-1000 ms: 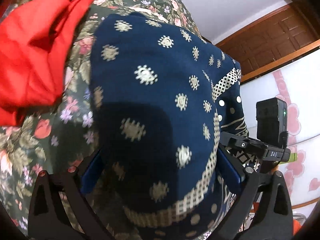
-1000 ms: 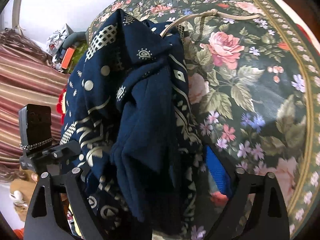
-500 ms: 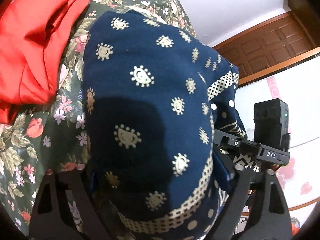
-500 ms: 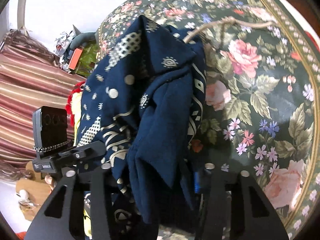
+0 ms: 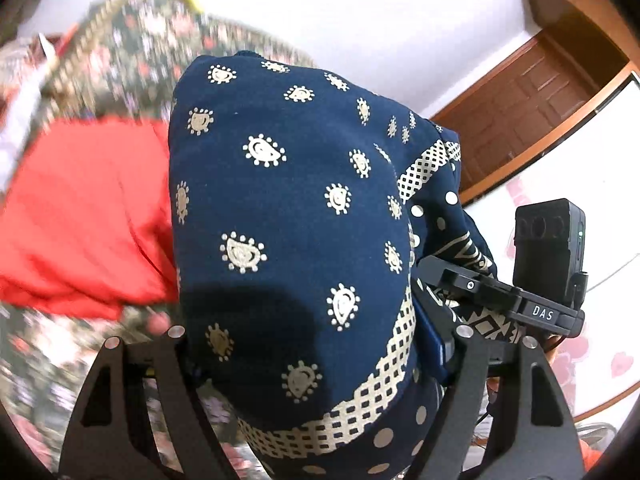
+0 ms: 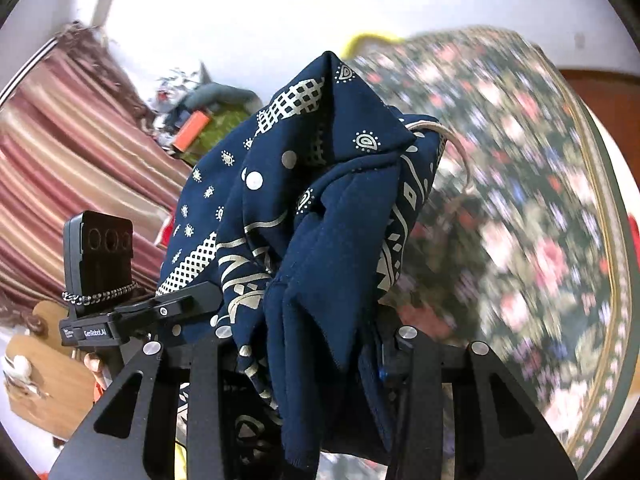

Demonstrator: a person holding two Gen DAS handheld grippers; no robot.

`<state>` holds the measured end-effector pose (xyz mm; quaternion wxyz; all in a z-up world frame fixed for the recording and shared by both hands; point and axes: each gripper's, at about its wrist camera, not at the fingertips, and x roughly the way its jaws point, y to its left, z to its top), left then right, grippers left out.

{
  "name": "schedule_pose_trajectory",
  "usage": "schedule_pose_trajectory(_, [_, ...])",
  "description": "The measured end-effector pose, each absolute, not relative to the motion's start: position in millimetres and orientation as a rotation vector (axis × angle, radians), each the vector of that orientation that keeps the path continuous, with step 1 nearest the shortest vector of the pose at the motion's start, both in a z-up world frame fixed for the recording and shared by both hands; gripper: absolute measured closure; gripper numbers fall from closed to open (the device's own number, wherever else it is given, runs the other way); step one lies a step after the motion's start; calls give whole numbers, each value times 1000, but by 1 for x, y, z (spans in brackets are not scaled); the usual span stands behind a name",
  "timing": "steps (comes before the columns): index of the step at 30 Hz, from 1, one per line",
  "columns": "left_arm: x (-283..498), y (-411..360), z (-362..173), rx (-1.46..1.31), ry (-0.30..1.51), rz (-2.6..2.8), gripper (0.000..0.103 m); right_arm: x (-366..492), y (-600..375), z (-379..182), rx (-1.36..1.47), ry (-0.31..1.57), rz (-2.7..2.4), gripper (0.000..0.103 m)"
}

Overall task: Fold large clothes
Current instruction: 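Grasp the jacket bundle with both tools and lift it off the bed, then lower the bundle onto the red cloth and open both tools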

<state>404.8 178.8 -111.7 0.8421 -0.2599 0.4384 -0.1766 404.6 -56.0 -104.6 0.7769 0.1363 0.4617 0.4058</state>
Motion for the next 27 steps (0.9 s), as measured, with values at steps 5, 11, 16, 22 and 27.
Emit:
schedule_pose_trajectory(5, [402,229,-71,-499,857,-317,25,414,-16,-82,305,935,928,67])
schedule_pose_trajectory(11, [412,288,-69,-490,849,-251,25,434,42,-91,343,942,955,67])
schedule_pose_trajectory(16, [431,329,-106,-507,906,-206,25,453,84,-124,359,1004,927,67])
schedule_pose_trajectory(22, [461,367,-169,-556,1011,-141,25,474,115,-185,395,1122,870,67])
schedule_pose_trajectory(27, [479,382,-230,-570,1090,-75,23,479,126,-222,382,1181,807,66])
